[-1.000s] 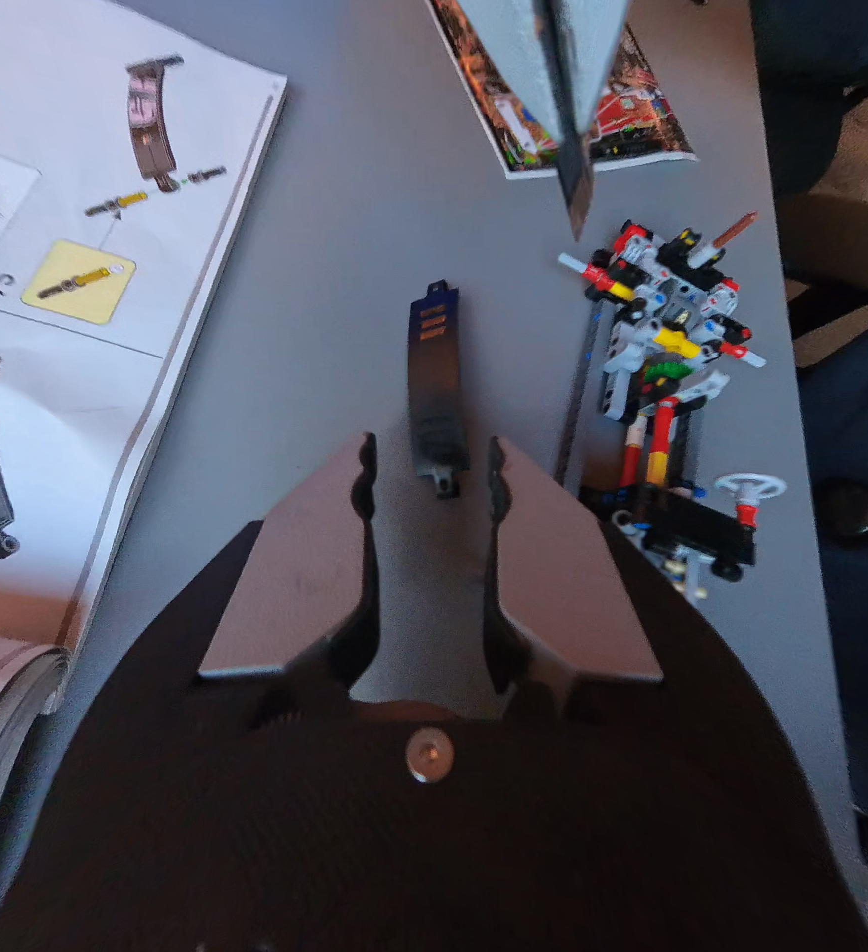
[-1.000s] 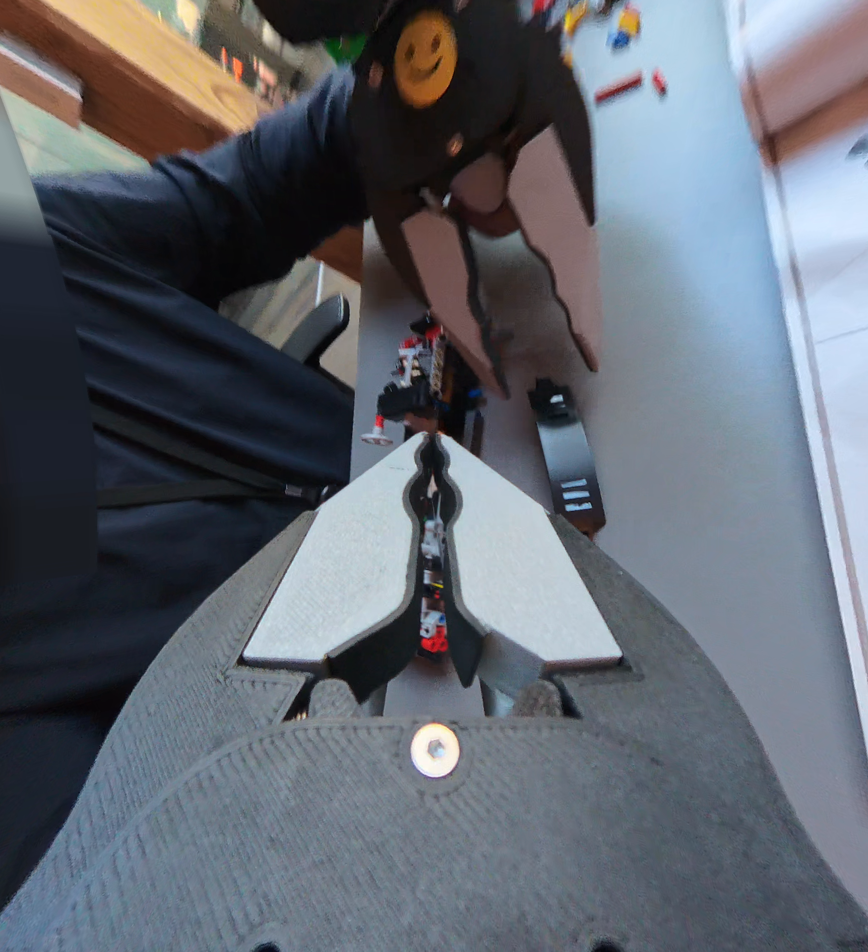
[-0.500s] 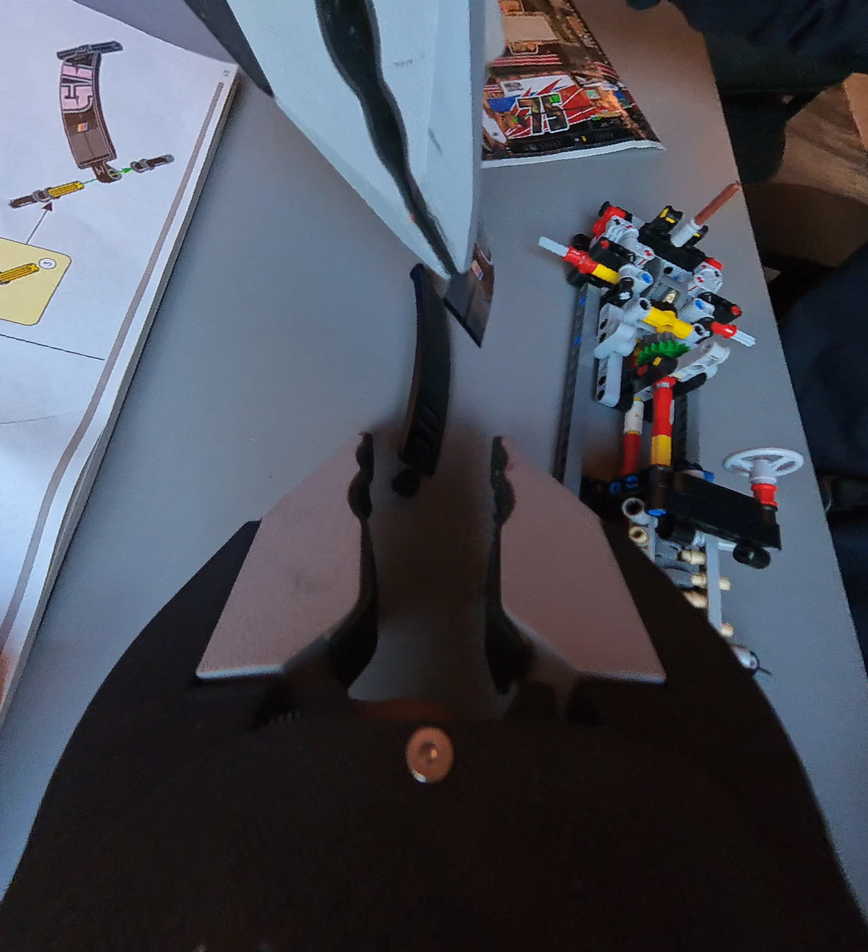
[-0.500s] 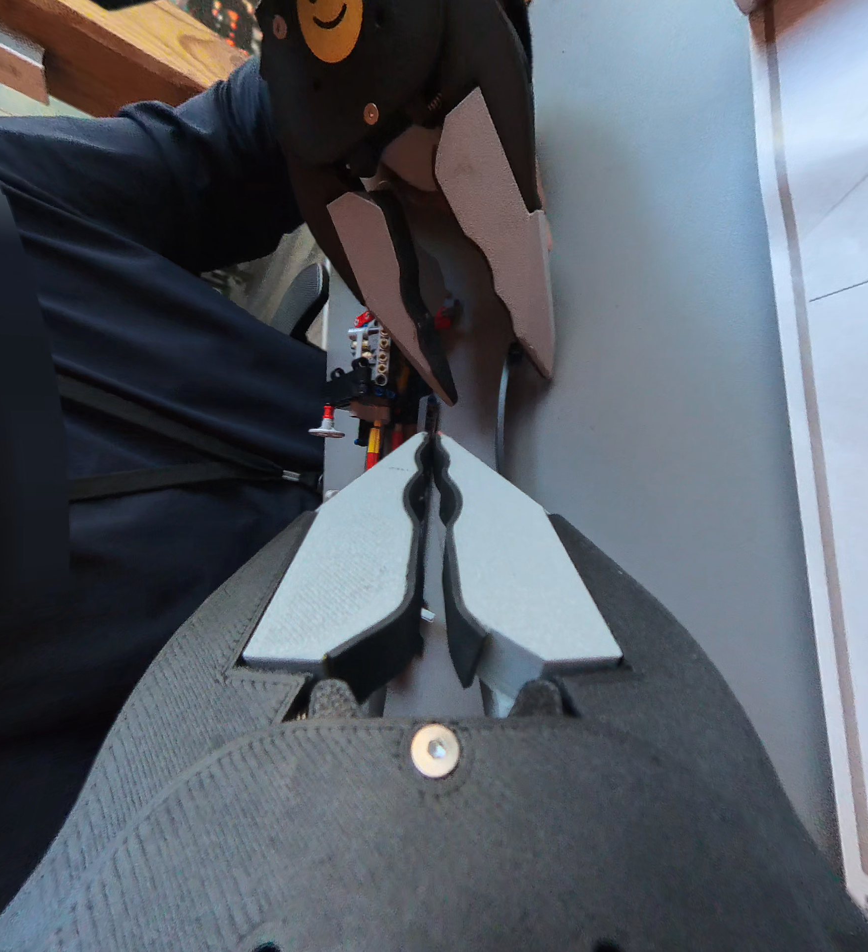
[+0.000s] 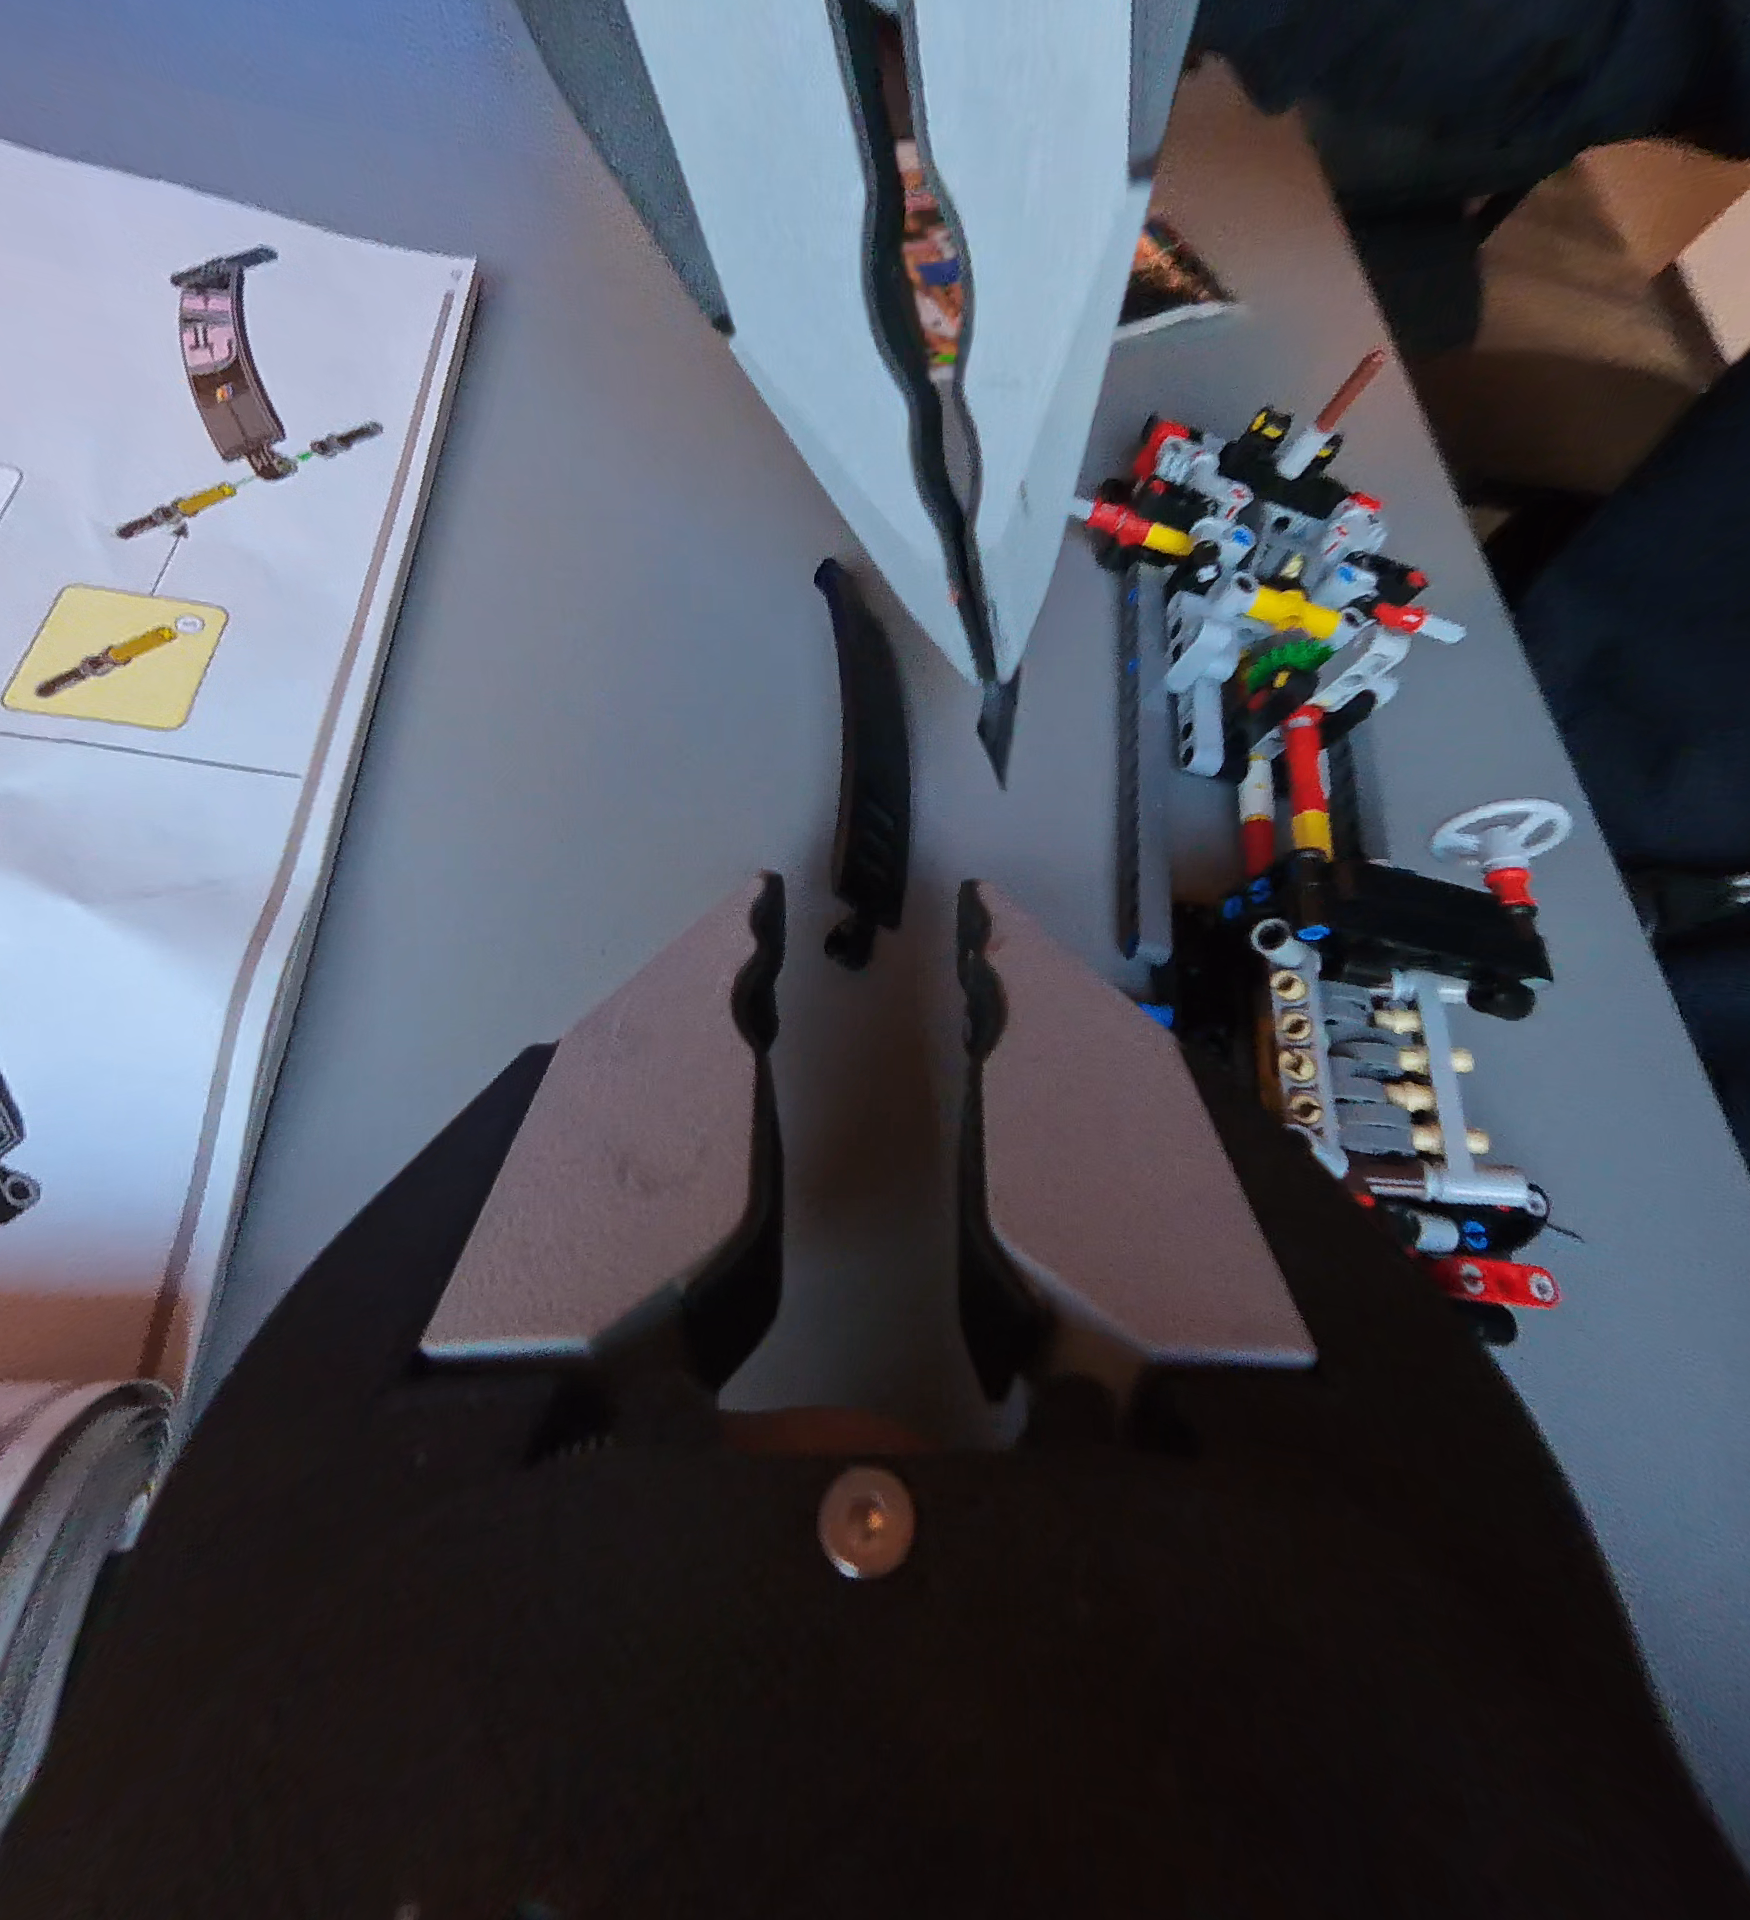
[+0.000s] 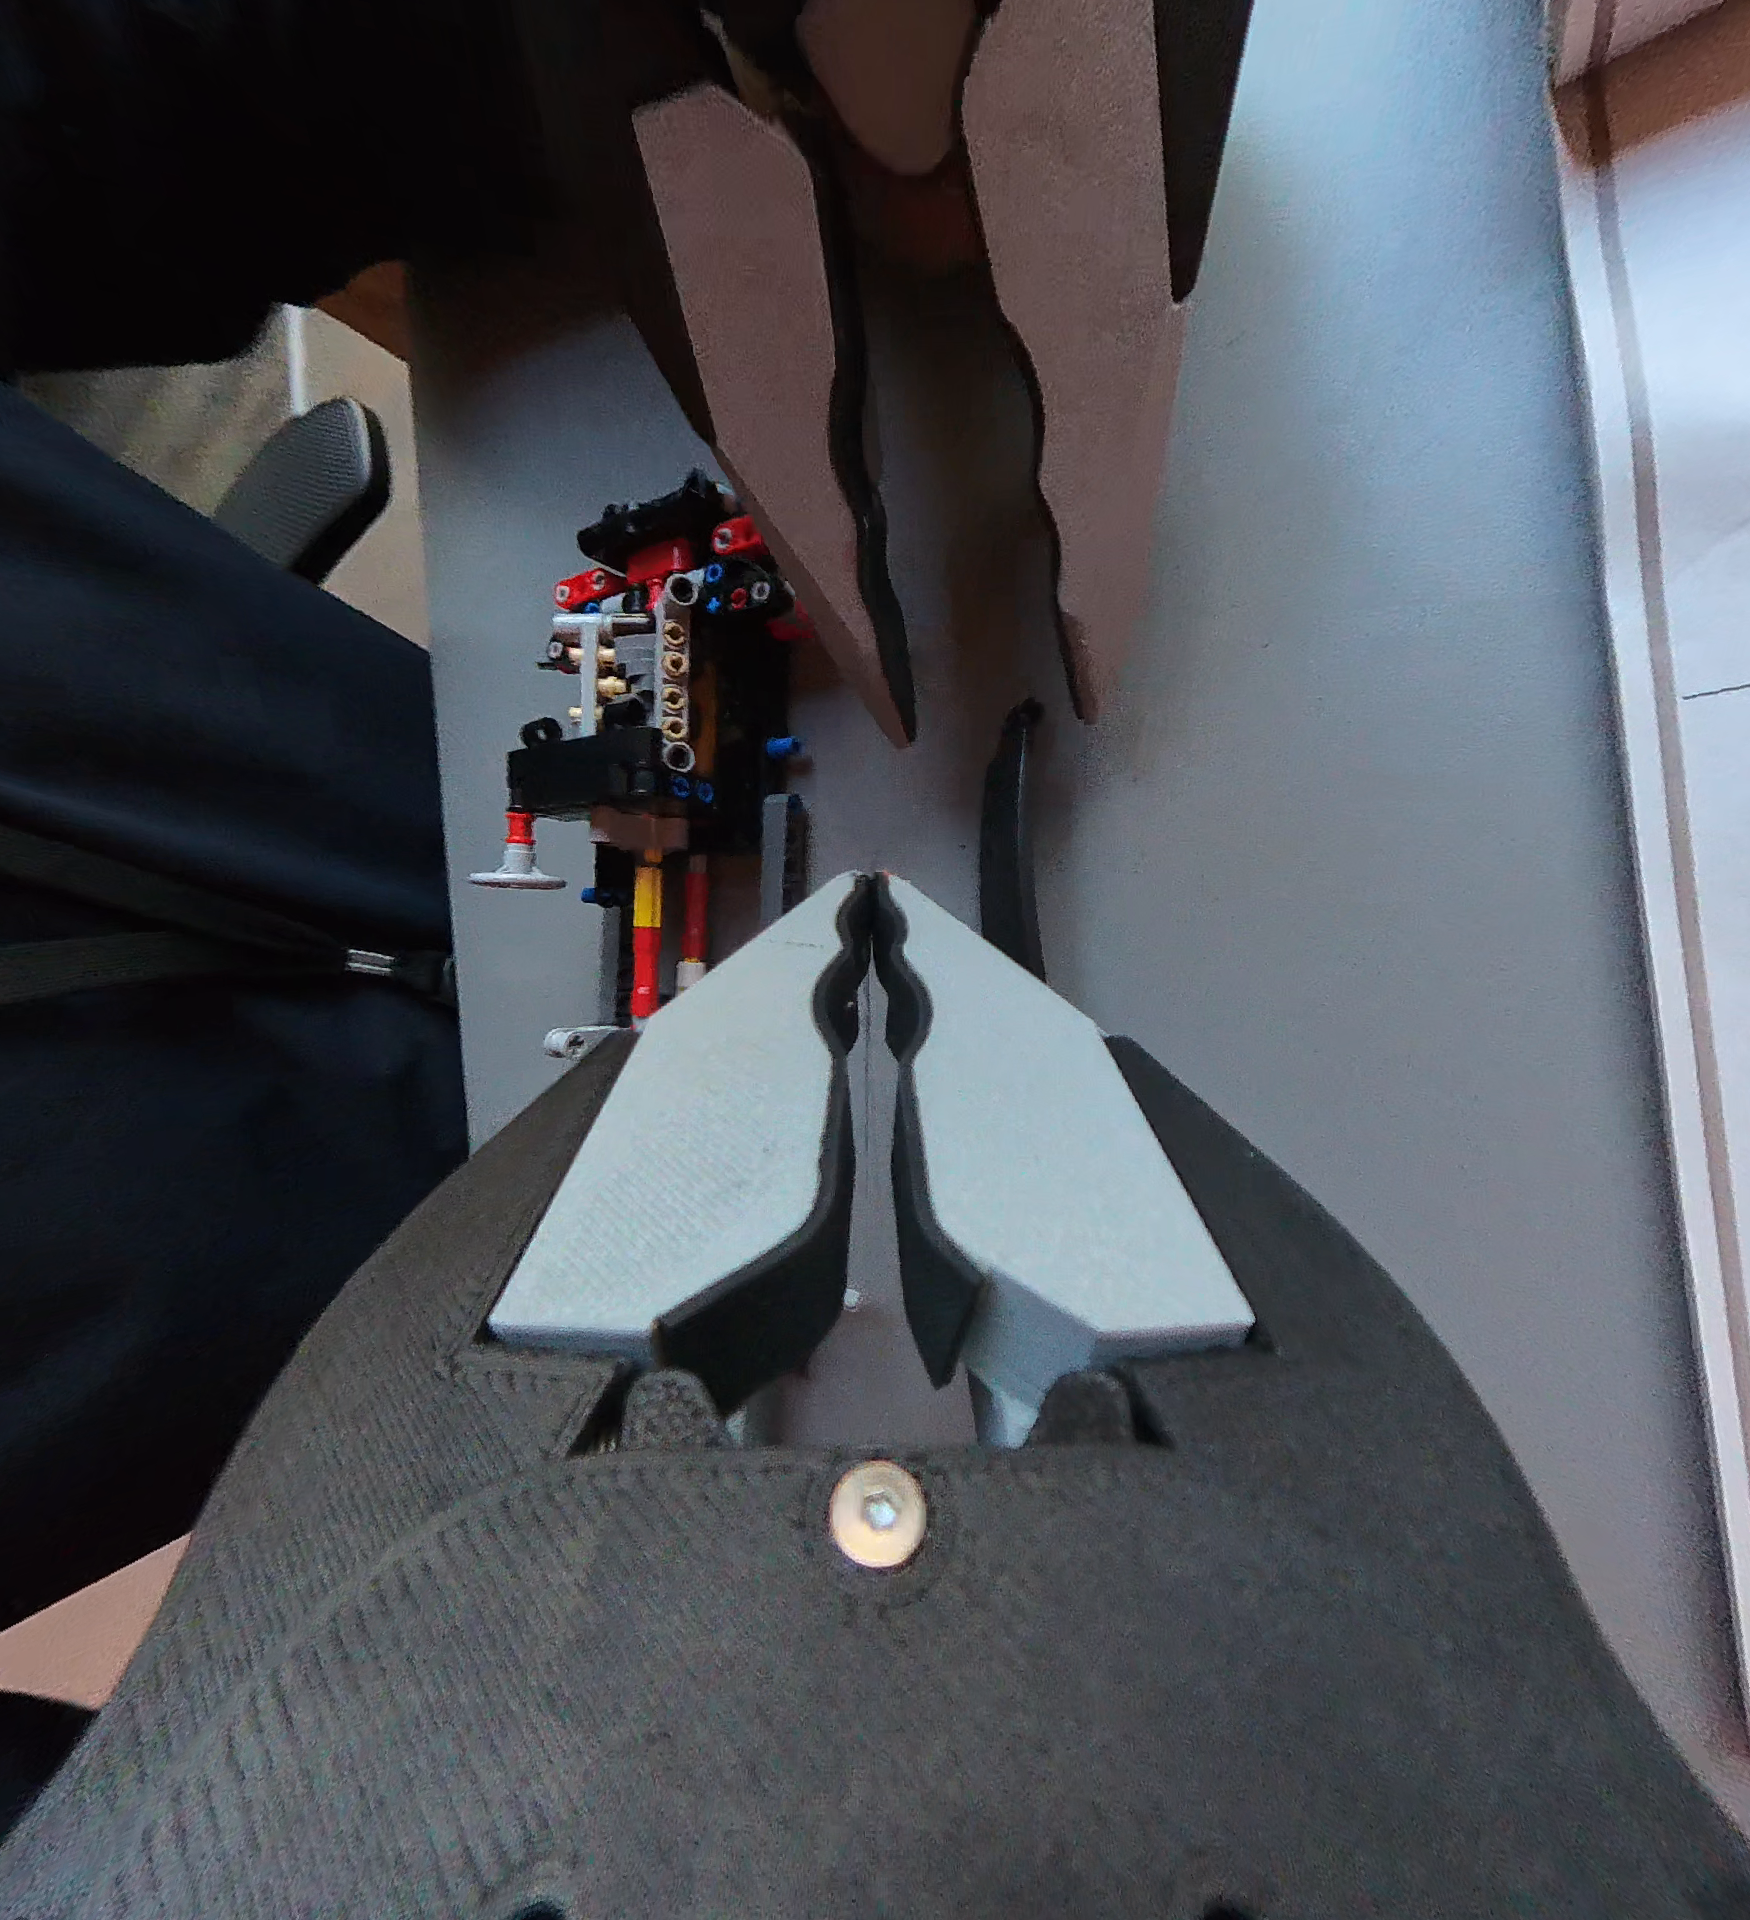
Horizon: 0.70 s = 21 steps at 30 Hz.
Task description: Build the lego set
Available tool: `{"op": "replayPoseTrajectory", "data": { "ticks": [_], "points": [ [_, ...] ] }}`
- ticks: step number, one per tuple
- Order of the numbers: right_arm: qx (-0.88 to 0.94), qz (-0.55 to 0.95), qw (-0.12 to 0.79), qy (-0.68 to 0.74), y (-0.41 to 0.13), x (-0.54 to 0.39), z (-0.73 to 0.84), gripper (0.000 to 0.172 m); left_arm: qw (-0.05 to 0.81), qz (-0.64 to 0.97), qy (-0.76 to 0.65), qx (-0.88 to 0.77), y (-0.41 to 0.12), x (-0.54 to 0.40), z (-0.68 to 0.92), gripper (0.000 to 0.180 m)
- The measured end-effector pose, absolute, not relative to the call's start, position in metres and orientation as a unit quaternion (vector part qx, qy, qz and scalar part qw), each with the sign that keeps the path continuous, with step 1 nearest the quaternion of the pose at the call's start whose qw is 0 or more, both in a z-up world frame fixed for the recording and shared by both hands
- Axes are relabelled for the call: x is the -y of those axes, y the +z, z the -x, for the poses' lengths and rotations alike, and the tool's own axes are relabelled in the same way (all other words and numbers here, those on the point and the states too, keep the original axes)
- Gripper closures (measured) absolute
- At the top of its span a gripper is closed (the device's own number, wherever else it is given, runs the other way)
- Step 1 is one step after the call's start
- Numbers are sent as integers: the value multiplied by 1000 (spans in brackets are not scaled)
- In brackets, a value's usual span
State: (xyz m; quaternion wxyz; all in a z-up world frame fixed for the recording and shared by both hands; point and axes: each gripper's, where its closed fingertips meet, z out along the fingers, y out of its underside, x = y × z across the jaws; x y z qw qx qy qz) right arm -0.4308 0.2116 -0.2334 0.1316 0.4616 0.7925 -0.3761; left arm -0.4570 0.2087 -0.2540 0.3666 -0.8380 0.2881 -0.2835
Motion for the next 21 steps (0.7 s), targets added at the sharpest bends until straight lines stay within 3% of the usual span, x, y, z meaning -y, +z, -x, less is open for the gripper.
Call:
{"op": "replayPoseTrajectory", "data": {
  "ticks": [11,21],
  "points": [
    [-806,-475,123,-330,-240,-210,430,172,341,838,-276,-324,-262,-209,460,148],
    [-763,-495,83,-407,-222,-222,431,172,338,854,-236,-319,-270,-203,466,145]
  ]
}}
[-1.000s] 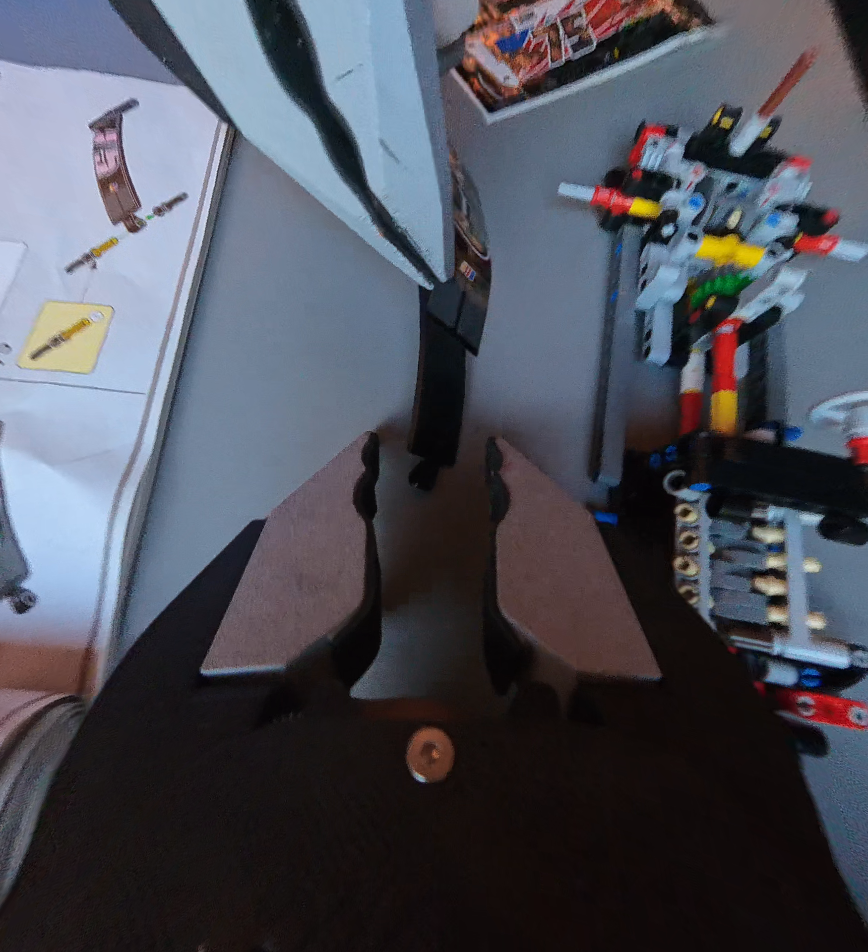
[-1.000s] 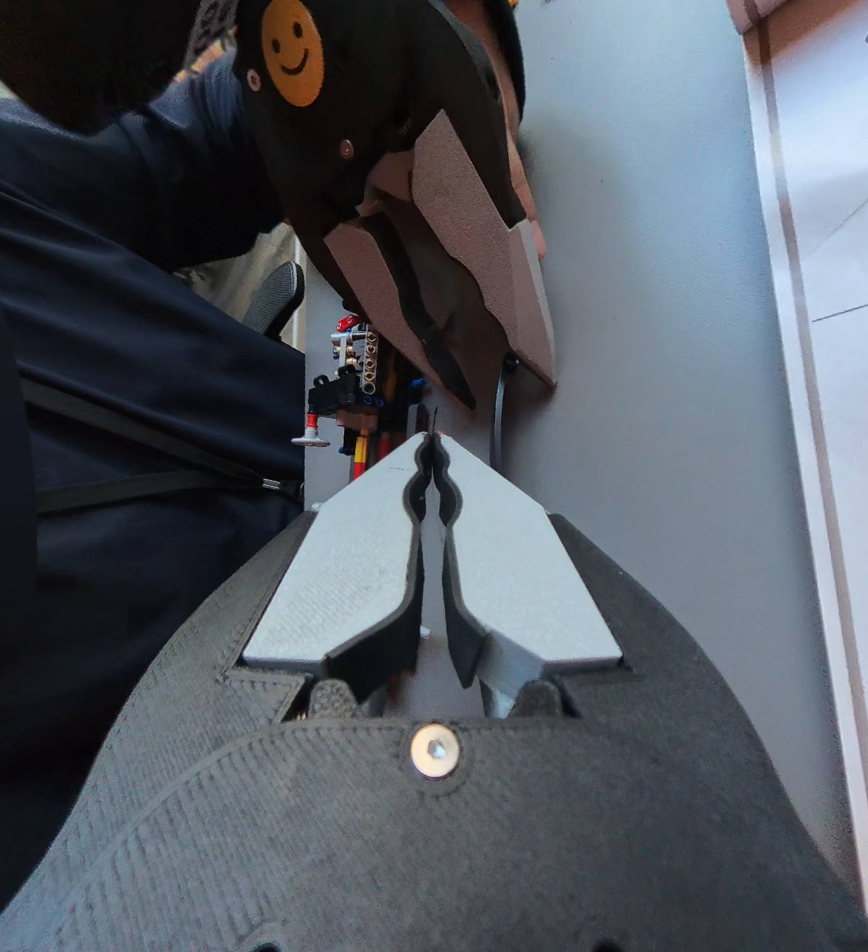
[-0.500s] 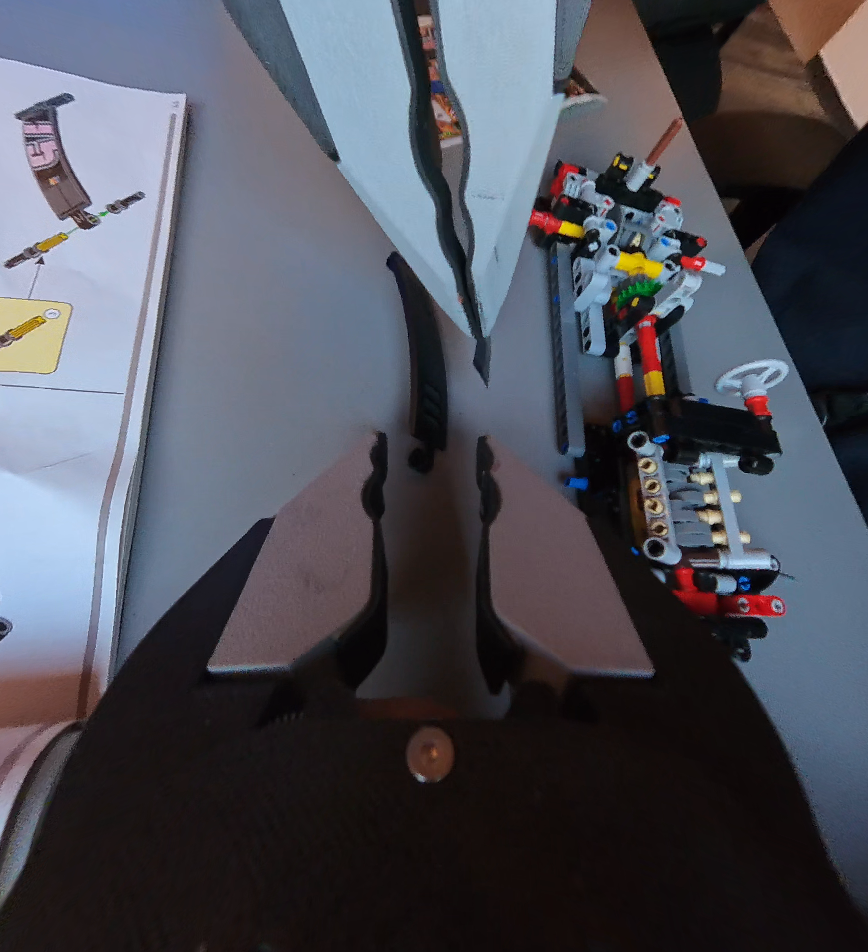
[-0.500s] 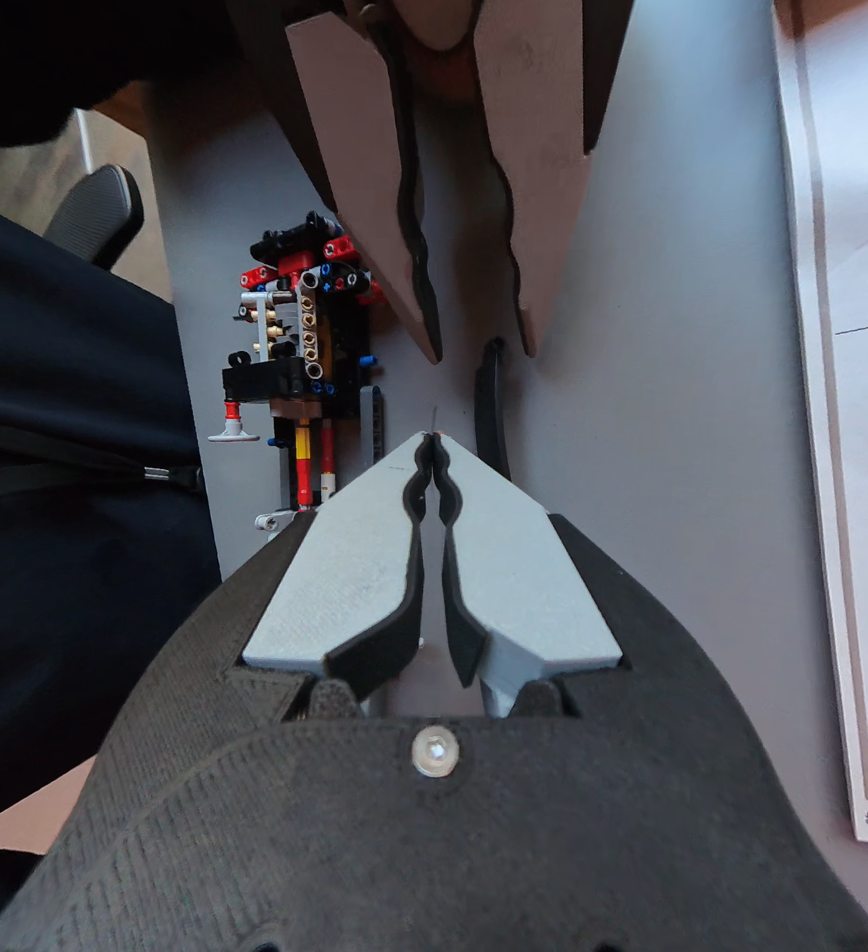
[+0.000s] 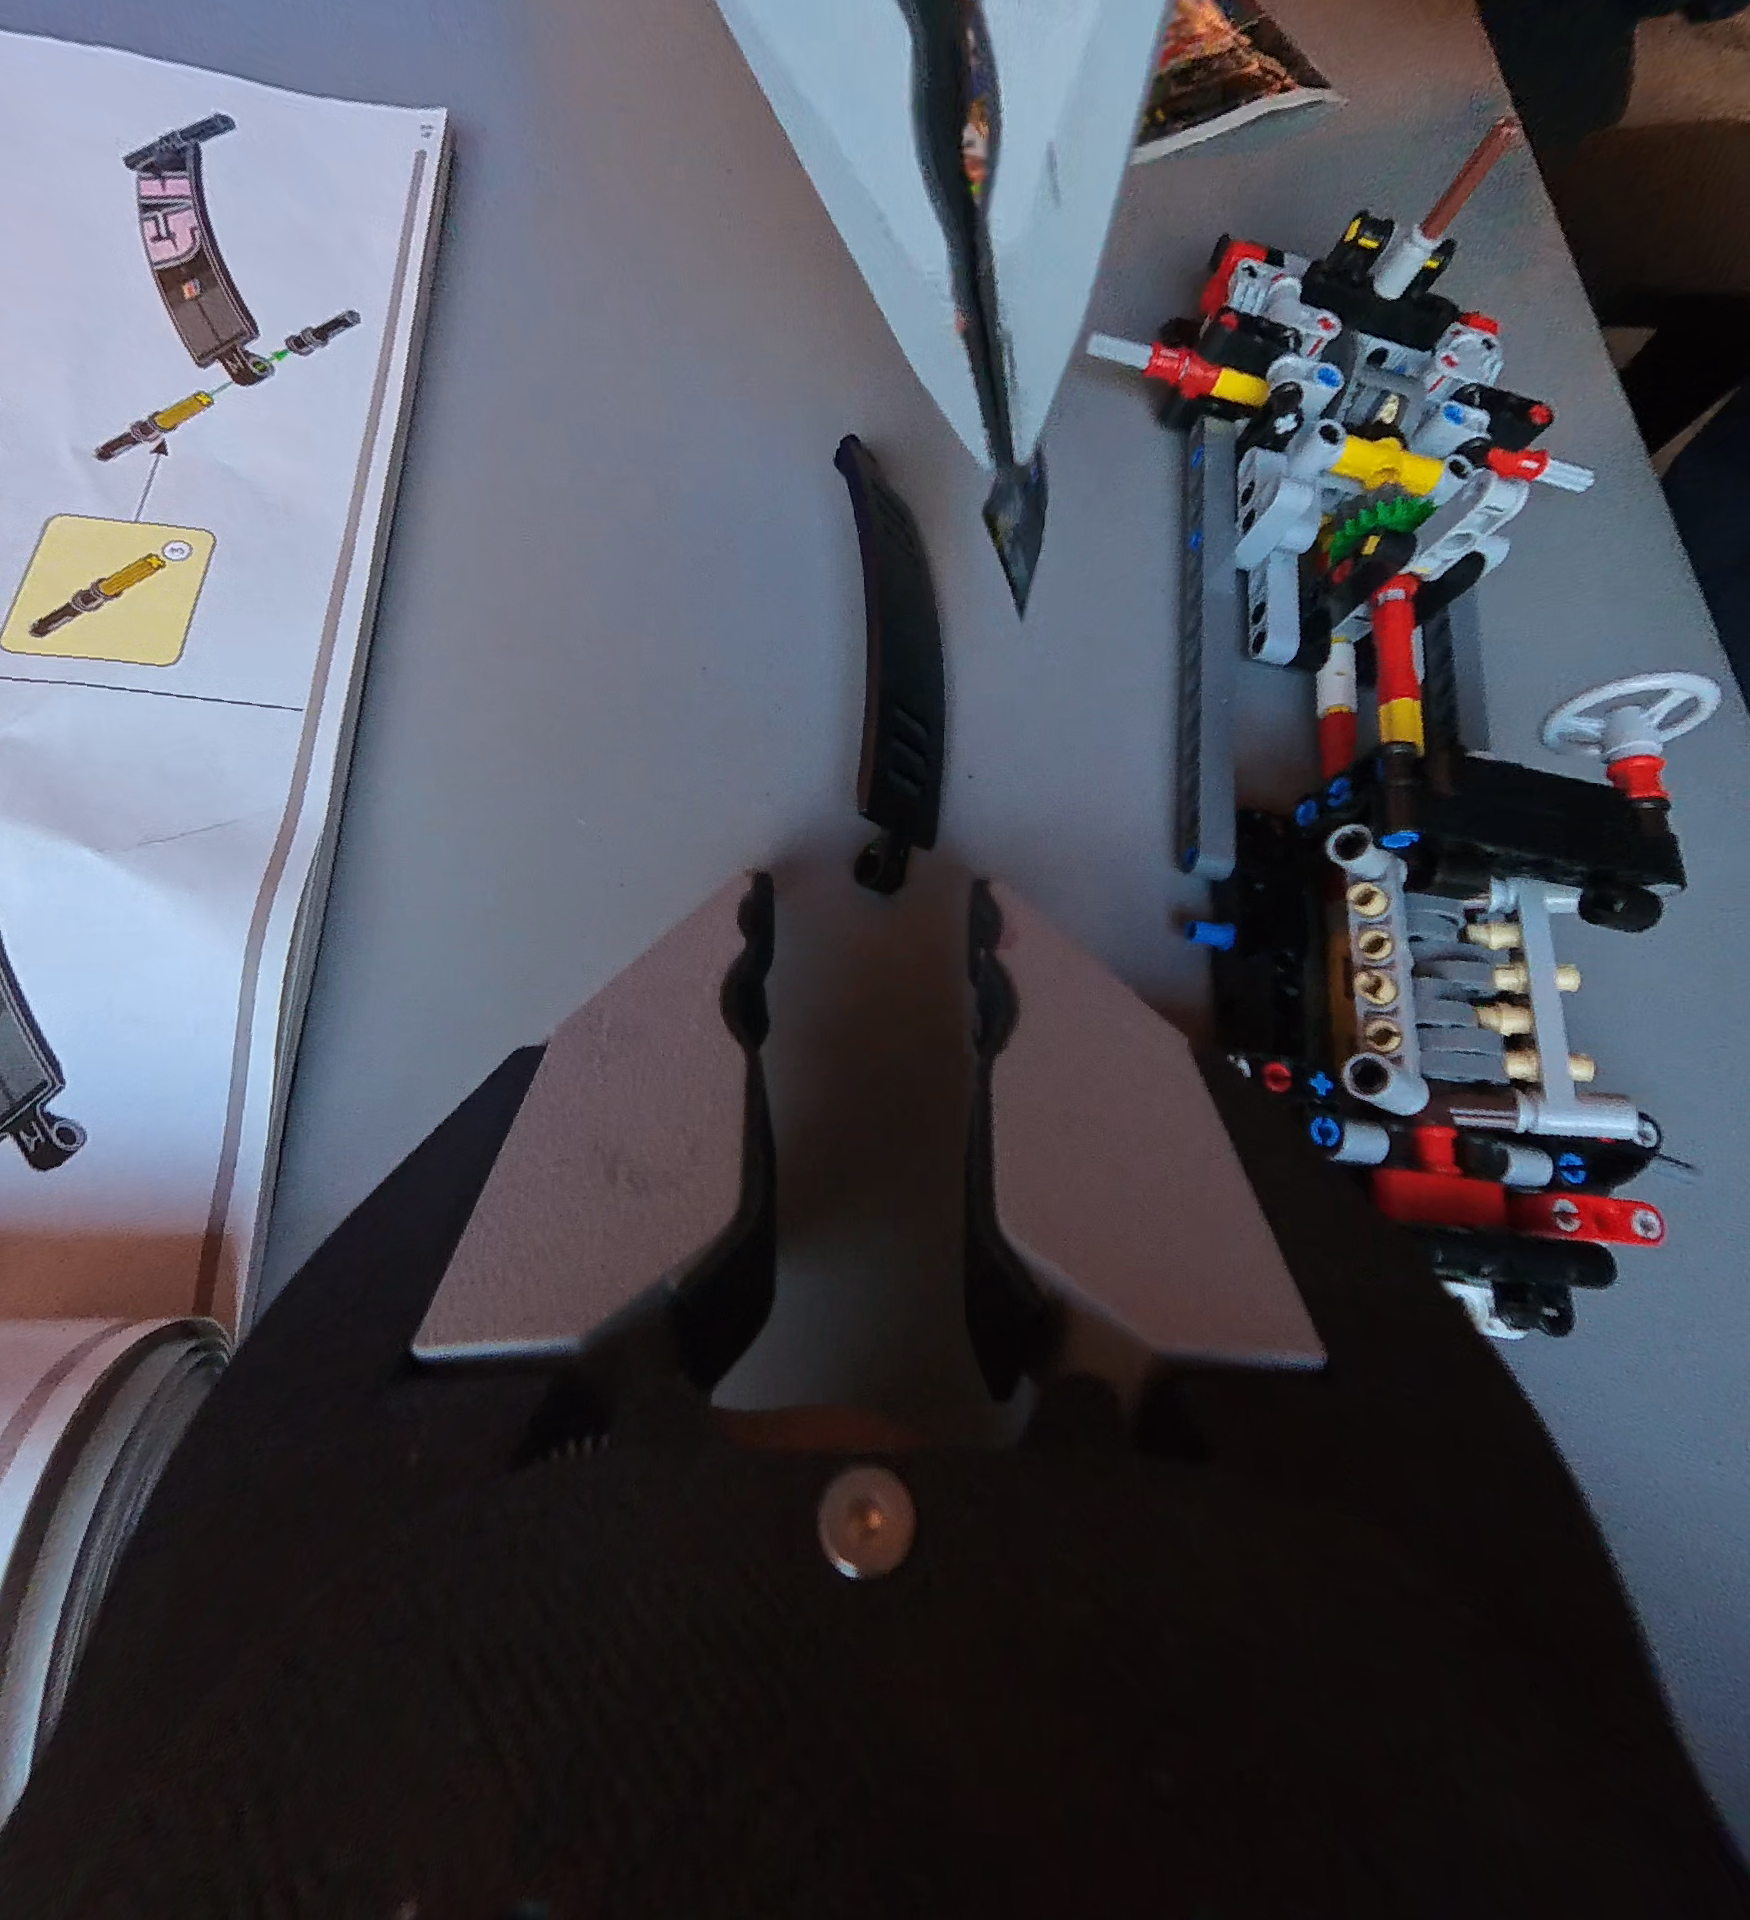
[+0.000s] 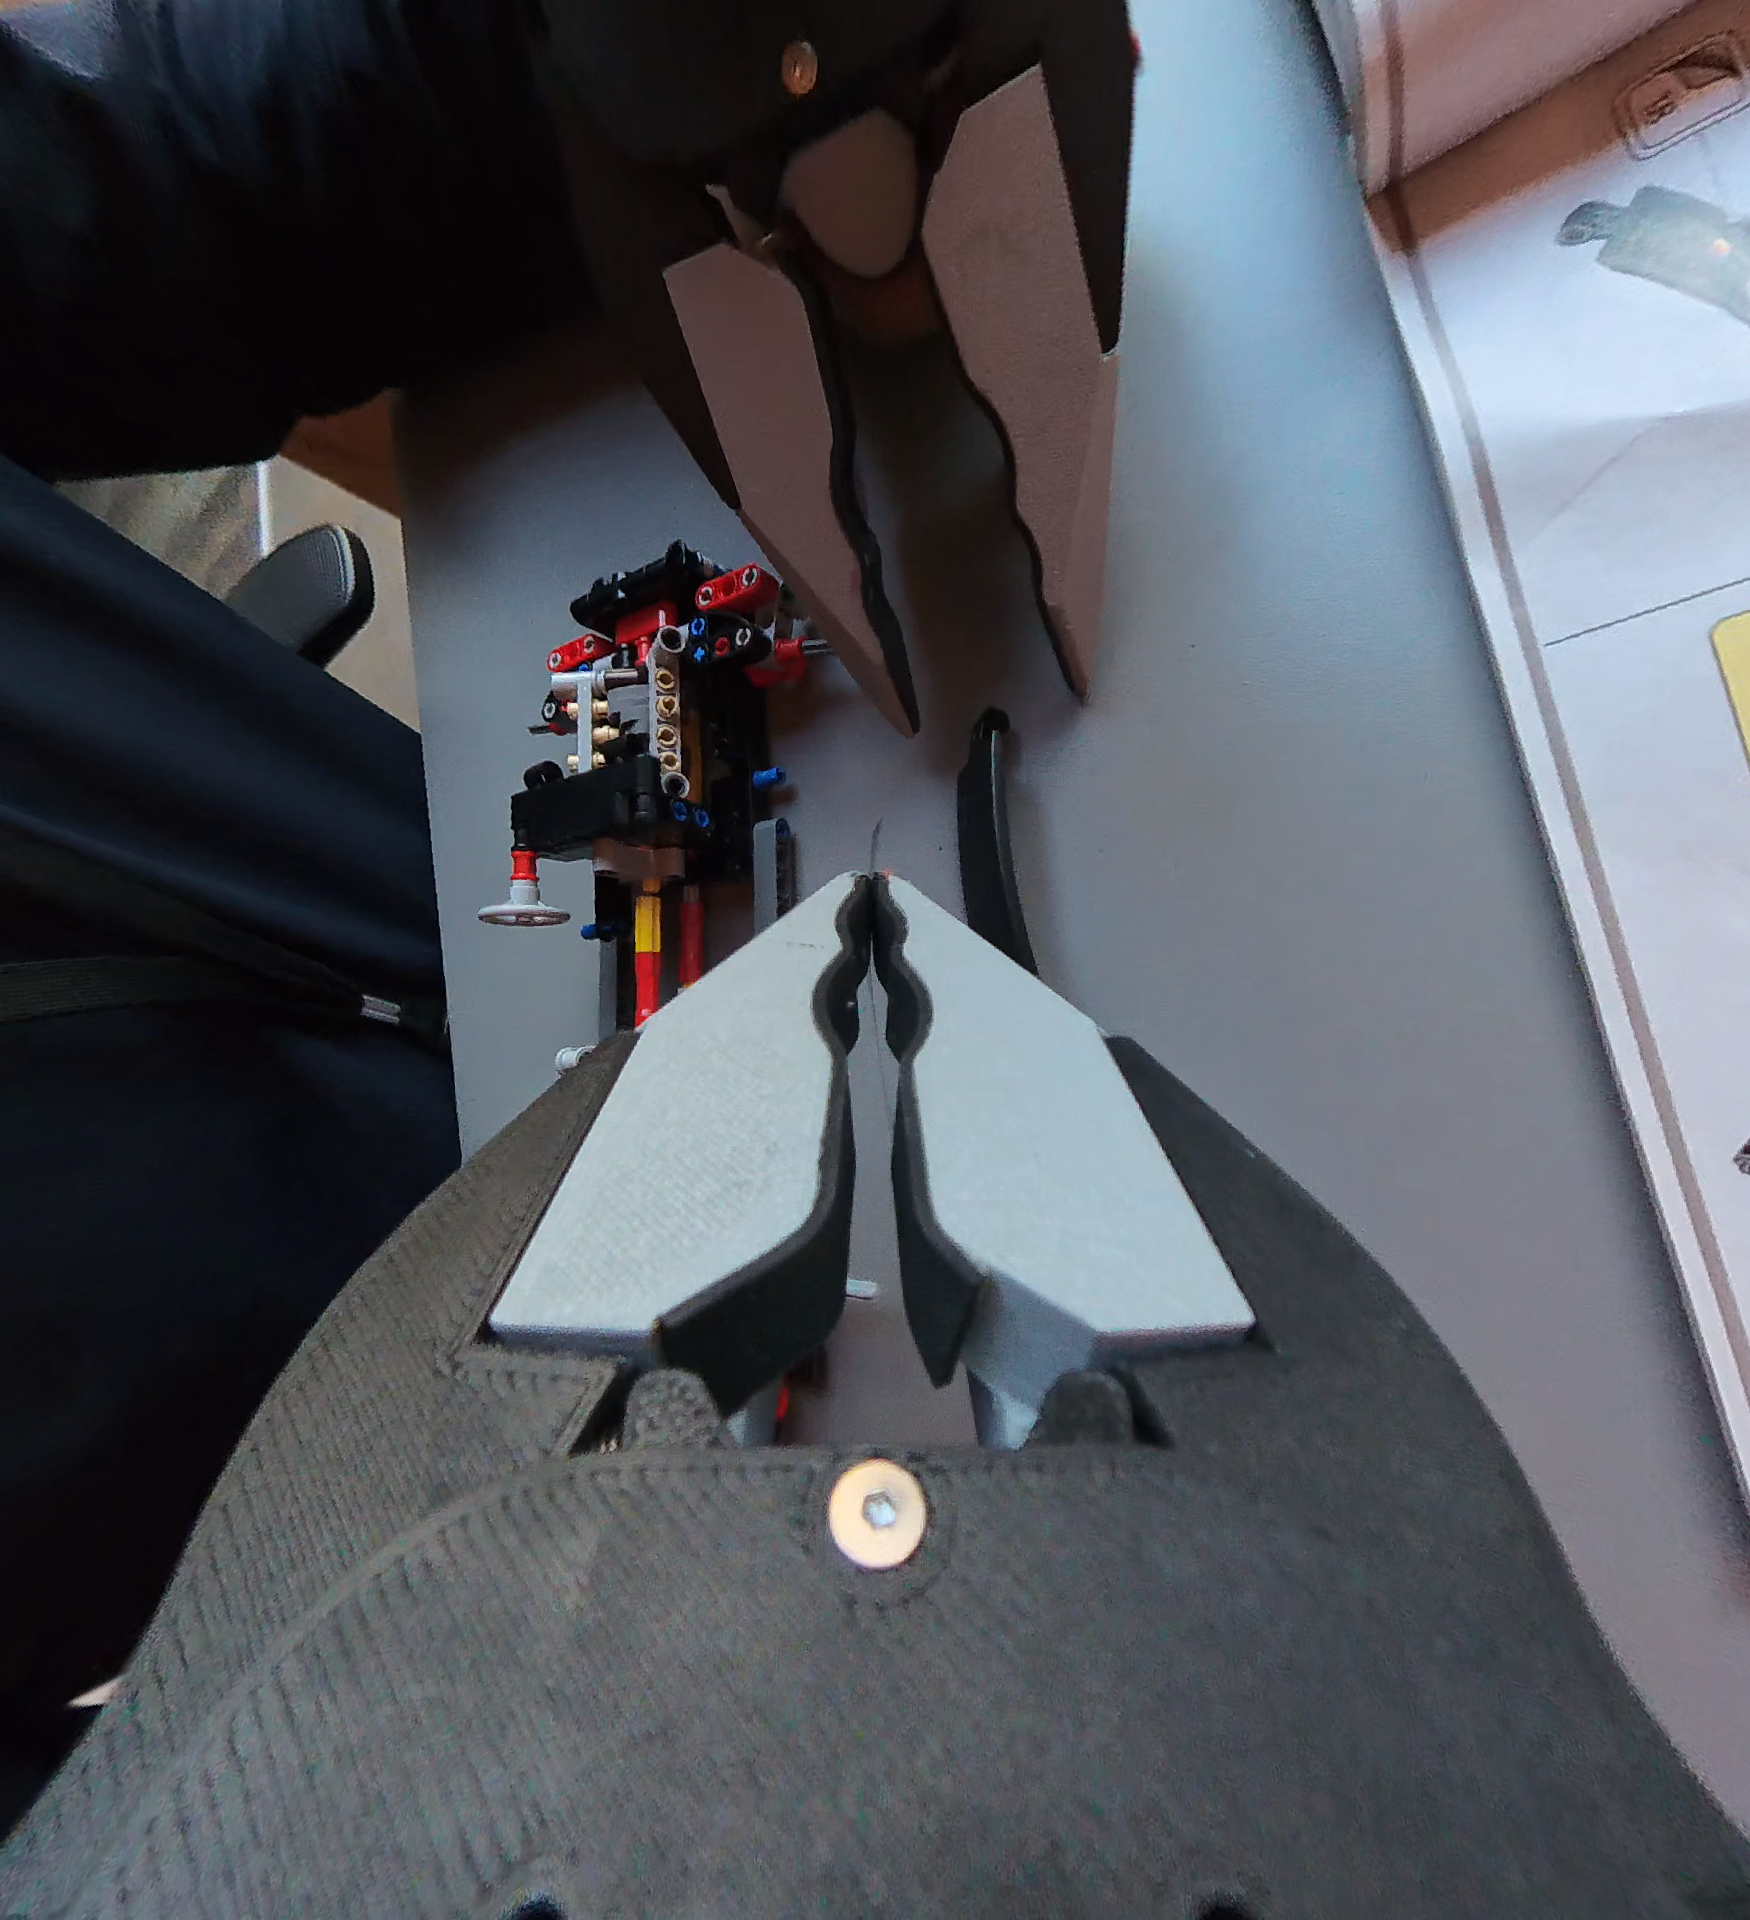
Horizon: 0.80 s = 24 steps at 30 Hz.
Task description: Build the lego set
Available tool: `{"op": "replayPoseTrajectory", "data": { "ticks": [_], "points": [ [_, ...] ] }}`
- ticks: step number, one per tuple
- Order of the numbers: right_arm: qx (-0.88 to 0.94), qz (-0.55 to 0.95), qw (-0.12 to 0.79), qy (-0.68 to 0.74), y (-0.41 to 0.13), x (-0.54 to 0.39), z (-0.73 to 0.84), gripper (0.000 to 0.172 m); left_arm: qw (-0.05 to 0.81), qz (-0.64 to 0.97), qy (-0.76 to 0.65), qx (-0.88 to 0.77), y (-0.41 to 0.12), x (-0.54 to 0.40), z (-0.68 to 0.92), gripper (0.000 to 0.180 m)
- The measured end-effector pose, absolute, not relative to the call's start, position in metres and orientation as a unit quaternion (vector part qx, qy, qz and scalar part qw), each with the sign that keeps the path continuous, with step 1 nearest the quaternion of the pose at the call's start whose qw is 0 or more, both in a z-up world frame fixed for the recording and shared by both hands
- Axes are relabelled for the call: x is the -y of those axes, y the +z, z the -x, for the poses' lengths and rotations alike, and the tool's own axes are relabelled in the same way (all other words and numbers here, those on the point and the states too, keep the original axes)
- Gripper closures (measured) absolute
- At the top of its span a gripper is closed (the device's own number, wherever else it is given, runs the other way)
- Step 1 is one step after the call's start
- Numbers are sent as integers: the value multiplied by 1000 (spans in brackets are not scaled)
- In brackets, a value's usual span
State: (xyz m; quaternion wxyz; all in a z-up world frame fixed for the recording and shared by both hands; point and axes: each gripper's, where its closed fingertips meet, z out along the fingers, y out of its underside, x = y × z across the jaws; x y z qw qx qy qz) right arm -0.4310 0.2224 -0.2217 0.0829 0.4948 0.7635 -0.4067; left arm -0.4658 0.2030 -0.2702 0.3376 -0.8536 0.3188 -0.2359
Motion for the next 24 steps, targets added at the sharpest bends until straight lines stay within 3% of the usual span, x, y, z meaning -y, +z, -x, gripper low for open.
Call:
{"op": "replayPoseTrajectory", "data": {
  "ticks": [8,24],
  "points": [
    [-743,-499,62,-441,-219,-240,432,172,379,849,-214,-300,-261,-198,474,147],
    [-722,-499,47,-478,-214,-255,436,172,351,860,-213,-303,-270,-194,473,145]
  ]
}}
